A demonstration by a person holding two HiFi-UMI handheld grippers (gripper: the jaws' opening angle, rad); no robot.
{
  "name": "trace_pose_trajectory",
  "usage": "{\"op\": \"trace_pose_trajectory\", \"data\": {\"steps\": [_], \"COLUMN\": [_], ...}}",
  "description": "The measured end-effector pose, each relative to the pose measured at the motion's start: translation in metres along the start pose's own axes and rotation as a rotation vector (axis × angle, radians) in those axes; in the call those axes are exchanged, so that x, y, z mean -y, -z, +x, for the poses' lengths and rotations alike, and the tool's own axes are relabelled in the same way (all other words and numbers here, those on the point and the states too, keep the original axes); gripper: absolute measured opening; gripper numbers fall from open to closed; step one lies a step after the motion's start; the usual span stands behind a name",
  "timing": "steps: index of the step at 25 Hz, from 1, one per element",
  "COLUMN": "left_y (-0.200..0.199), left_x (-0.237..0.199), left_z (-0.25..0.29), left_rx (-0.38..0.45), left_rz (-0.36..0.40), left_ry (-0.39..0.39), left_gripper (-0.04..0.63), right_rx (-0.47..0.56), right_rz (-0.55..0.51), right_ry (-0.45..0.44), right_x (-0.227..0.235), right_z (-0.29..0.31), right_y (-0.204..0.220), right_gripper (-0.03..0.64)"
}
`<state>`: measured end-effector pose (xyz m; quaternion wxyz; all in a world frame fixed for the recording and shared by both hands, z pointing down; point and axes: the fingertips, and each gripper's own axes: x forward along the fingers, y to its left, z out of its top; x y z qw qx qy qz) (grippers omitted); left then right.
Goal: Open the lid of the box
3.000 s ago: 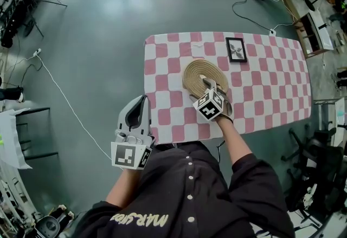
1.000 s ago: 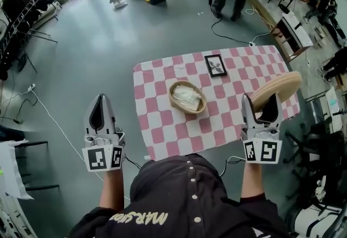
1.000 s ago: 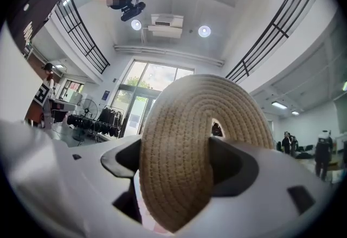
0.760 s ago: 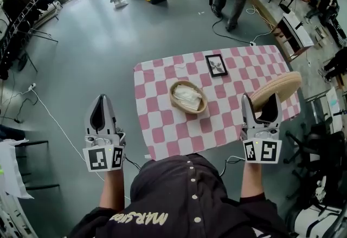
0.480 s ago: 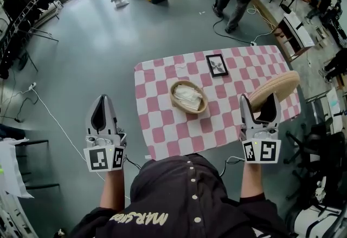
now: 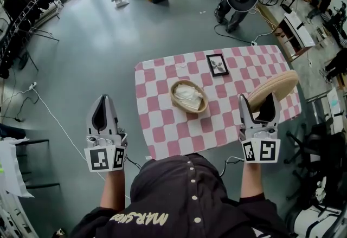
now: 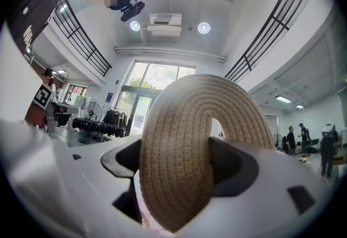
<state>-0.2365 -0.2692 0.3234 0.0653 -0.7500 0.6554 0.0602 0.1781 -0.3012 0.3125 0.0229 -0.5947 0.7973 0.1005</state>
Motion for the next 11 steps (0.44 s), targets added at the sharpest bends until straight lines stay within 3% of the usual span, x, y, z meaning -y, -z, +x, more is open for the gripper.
{"op": "trace_pose_trajectory", "data": {"steps": [11], "left_y": [0.0001], "left_x": [0.0007], "left_z": [-0.0015], "left_rx": [-0.002], "left_rz": [-0.001], "left_ry": [0.0], "left_gripper": [0.009], "right_rx": [-0.01], "right_rz": [0.002], "right_ry": [-0.01], "right_x": [-0.0034], "right_z": [0.0009], "right_y": [0.0023], "right_gripper": [0.374]}}
